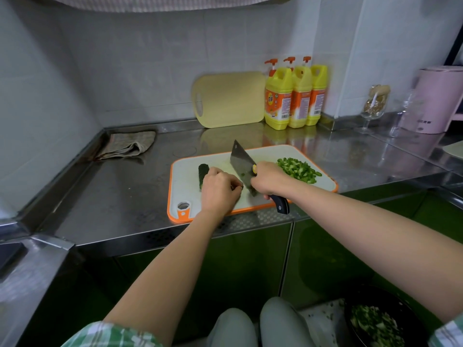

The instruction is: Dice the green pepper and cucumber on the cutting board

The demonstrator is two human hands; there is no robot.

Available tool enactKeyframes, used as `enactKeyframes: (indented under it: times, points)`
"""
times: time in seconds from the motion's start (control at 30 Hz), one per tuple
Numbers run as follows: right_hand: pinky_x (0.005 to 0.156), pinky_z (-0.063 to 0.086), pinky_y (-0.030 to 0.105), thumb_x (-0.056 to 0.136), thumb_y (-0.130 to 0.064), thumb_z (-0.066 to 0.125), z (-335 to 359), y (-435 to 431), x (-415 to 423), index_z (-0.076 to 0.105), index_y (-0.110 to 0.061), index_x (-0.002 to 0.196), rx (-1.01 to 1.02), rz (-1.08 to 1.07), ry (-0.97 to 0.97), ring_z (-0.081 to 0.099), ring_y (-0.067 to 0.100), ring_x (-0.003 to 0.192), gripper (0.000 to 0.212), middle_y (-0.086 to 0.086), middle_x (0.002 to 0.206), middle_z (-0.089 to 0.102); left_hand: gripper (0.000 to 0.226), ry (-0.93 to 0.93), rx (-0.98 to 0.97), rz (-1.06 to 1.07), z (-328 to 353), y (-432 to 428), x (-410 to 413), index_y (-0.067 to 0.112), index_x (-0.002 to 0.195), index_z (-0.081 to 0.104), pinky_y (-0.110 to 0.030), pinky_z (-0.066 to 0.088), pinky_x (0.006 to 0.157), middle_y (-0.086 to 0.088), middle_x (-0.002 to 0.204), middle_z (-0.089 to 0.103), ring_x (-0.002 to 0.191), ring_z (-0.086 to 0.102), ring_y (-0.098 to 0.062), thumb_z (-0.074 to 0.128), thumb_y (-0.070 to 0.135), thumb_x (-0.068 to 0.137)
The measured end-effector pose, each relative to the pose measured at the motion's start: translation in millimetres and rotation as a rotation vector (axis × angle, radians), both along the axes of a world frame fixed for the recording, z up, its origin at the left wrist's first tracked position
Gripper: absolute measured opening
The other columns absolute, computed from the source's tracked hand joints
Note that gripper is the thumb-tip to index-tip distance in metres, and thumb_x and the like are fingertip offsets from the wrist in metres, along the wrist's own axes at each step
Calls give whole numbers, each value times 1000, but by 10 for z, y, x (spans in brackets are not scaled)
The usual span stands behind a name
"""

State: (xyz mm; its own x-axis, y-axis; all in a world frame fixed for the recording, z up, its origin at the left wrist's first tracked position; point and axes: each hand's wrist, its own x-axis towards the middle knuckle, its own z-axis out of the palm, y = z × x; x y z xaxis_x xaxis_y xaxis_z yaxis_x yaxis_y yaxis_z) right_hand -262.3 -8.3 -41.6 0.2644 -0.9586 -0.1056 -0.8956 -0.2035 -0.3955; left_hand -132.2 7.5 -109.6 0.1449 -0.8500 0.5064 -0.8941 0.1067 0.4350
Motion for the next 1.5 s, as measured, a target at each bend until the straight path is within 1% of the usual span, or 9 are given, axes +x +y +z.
enactKeyframes:
  times: [0.13,0.3,0.57,0.77,0.87,0.97,1.17,1.3,1.5]
  points:
    - [47,44,26,92,-2,39,-53,-83,-209,46,-4,88,17,-58,-161,56,25,50,9,12,58,55,19,1,-10,-19,3,-7,18,30,95,77,-33,38,87,0,97,70,107,46,-23,72,21,79]
    - [44,43,25,93,-6,43,-28,-40,-251,50,-5,88,61,-52,-393,51,21,41,9,12,56,51,30,-92,-67,83,30,70,113,23,113,71,-31,25,84,-2,114,65,114,42,-25,67,28,84]
    - [43,43,25,94,-4,43,-70,131,-231,51,-1,84,182,-34,-275,52,22,47,13,13,61,57,39,-157,26,157,79,270,194,22,119,67,-36,28,90,-1,121,59,116,40,-24,62,36,83]
    - [44,40,24,94,-1,39,-25,-60,-602,43,-4,98,101,-170,-249,48,20,46,7,12,60,54,46,-226,167,139,125,294,231,23,130,60,-36,27,98,0,137,54,126,33,-25,53,21,85]
    - [38,38,20,92,-2,43,-26,26,-517,45,-7,85,108,-68,-323,49,17,41,9,10,61,52,47,-270,190,109,140,277,225,23,135,56,-36,27,100,1,141,51,129,31,-25,52,20,88]
    - [38,38,20,94,-6,47,-54,103,-400,45,-9,78,186,42,-317,49,16,42,16,9,66,51,42,-286,212,79,136,253,224,23,132,59,-35,27,98,1,136,56,126,33,-24,52,20,90]
    - [43,41,25,92,-1,39,-43,-31,-564,46,-2,96,88,-90,-213,51,19,45,8,13,63,56,30,-337,139,83,94,154,172,25,120,68,-36,31,87,1,115,67,114,39,-25,54,30,93]
    - [40,39,22,90,-5,42,-49,-54,-635,45,-10,80,45,-50,-302,51,19,42,12,11,60,52,30,-271,96,36,96,72,-7,25,116,70,-37,33,87,0,104,70,109,43,-25,60,36,90]
    - [41,41,24,92,-6,41,-123,-73,-607,51,0,101,123,-74,-245,53,23,47,15,14,66,56,26,-202,20,13,16,76,-122,22,109,71,-32,32,78,-2,102,68,103,48,-23,63,36,89]
